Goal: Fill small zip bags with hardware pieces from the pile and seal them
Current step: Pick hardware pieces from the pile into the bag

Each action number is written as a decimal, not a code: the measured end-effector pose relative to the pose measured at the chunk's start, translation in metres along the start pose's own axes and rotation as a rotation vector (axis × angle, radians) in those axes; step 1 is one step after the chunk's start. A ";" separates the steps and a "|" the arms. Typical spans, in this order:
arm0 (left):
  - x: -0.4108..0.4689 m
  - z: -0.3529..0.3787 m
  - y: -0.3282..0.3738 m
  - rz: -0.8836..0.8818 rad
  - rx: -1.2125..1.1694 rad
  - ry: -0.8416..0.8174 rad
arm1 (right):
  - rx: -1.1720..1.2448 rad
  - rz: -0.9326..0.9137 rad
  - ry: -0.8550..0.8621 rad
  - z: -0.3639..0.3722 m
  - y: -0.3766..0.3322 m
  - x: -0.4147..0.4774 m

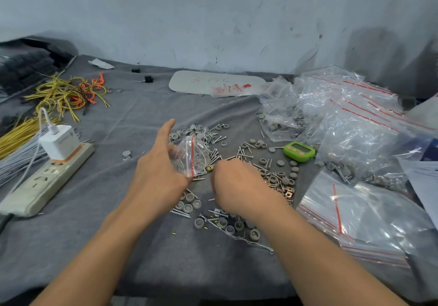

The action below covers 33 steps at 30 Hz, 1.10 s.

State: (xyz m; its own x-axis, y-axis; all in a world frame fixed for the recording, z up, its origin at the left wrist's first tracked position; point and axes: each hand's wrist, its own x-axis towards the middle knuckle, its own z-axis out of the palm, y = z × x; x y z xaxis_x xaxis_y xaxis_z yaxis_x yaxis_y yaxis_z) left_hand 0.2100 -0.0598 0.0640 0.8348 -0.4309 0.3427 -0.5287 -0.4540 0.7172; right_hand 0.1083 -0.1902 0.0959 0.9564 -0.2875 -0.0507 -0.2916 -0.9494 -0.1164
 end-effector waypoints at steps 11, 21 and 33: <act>0.000 -0.001 0.002 -0.025 0.013 -0.053 | 0.138 0.168 0.249 -0.014 0.014 0.002; -0.002 0.002 0.007 0.037 0.045 -0.146 | 0.724 -0.089 0.289 -0.016 -0.007 0.016; 0.001 -0.011 0.009 -0.050 -0.074 -0.041 | 0.553 0.242 0.459 -0.018 0.013 0.030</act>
State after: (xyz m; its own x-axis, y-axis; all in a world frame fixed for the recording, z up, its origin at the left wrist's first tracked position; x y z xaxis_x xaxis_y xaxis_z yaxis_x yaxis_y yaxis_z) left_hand 0.2079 -0.0561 0.0773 0.8522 -0.4413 0.2809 -0.4721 -0.4175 0.7764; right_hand 0.1333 -0.2137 0.1111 0.7396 -0.6184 0.2656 -0.3436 -0.6863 -0.6411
